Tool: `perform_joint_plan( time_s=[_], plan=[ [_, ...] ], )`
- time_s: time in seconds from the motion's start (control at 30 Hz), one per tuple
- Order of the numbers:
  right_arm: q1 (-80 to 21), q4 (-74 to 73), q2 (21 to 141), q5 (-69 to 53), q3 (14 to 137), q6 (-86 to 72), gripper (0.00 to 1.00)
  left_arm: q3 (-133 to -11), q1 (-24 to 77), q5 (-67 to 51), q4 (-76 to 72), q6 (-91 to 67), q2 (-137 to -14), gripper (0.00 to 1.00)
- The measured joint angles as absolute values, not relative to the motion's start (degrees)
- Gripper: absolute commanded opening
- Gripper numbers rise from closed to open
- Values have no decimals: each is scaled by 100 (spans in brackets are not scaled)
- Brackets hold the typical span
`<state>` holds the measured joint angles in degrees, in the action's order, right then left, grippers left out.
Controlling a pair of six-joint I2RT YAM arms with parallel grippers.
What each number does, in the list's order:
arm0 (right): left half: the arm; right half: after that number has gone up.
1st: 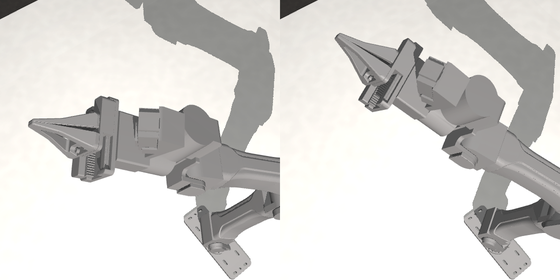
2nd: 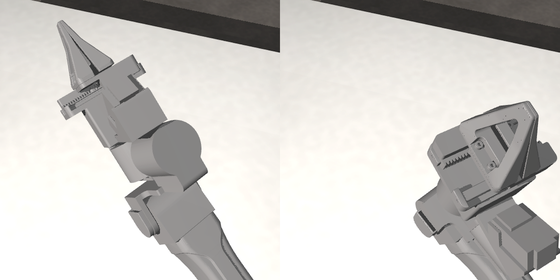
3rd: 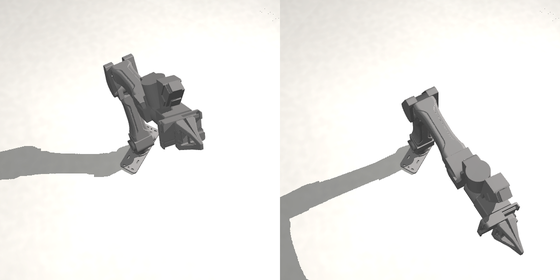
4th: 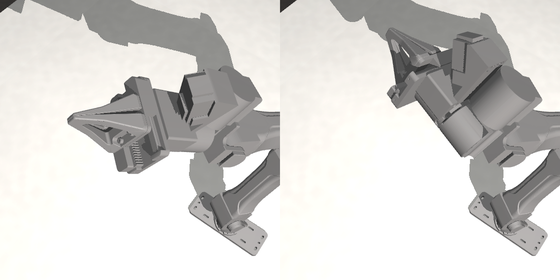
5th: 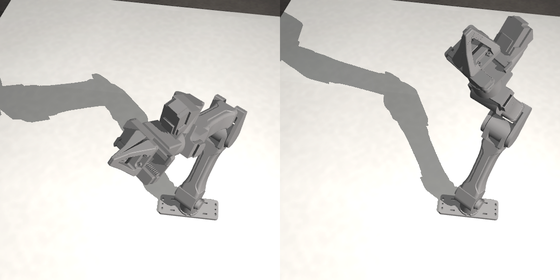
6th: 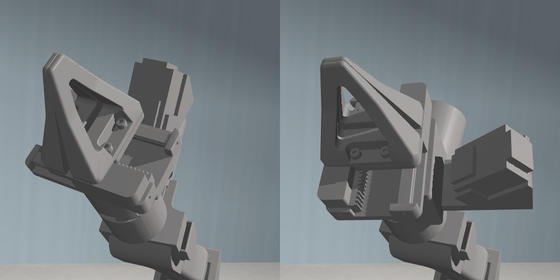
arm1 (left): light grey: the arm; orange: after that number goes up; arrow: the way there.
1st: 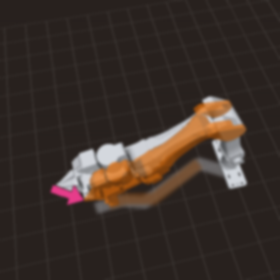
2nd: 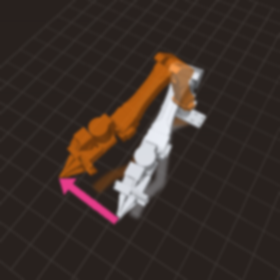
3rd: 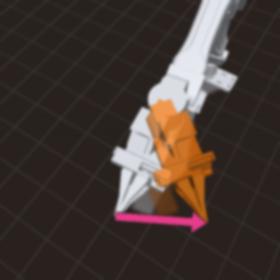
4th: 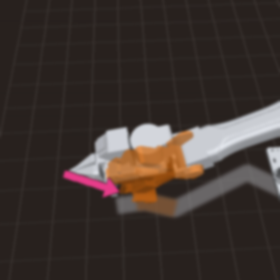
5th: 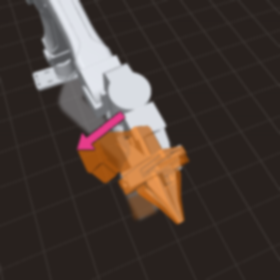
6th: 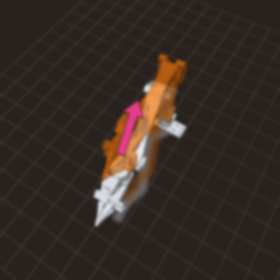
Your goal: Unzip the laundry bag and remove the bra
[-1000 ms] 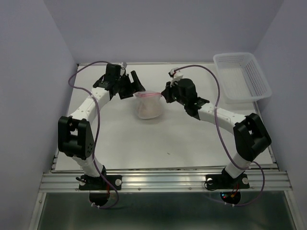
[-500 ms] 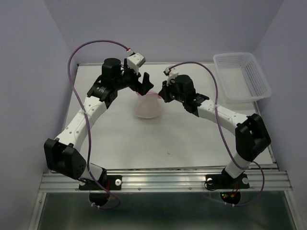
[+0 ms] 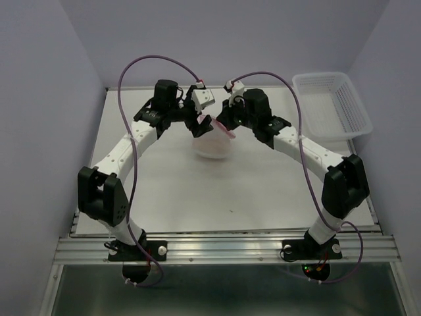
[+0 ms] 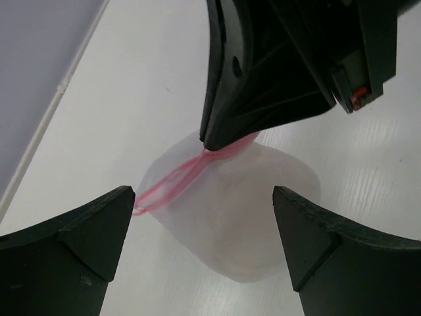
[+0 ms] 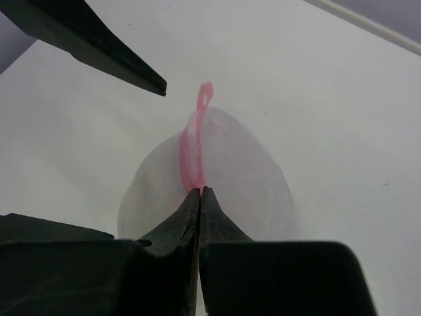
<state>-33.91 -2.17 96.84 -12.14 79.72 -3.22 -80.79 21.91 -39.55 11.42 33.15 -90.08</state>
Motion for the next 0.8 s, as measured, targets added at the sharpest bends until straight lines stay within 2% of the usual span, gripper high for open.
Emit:
perform_joint_plan(
  time_s=[0.2,0.3,0.43,0.8],
  plan=[
    [-3238,-384,9865,-1605,8182,-320,1,-8947,2167,-4298,2156,4294,-9920,97],
    [-3232,-445,9902,-1763,8182,-322,1,-9011,2112,-4357,2318,4556,-10178,96],
    [-3232,-521,9948,-1870,8202,-325,1,-9017,2036,-4462,2423,4807,-10230,86],
    [-3232,-602,9994,-1973,8208,-388,1,-9083,1984,-4945,2845,5710,-10440,86]
  ],
)
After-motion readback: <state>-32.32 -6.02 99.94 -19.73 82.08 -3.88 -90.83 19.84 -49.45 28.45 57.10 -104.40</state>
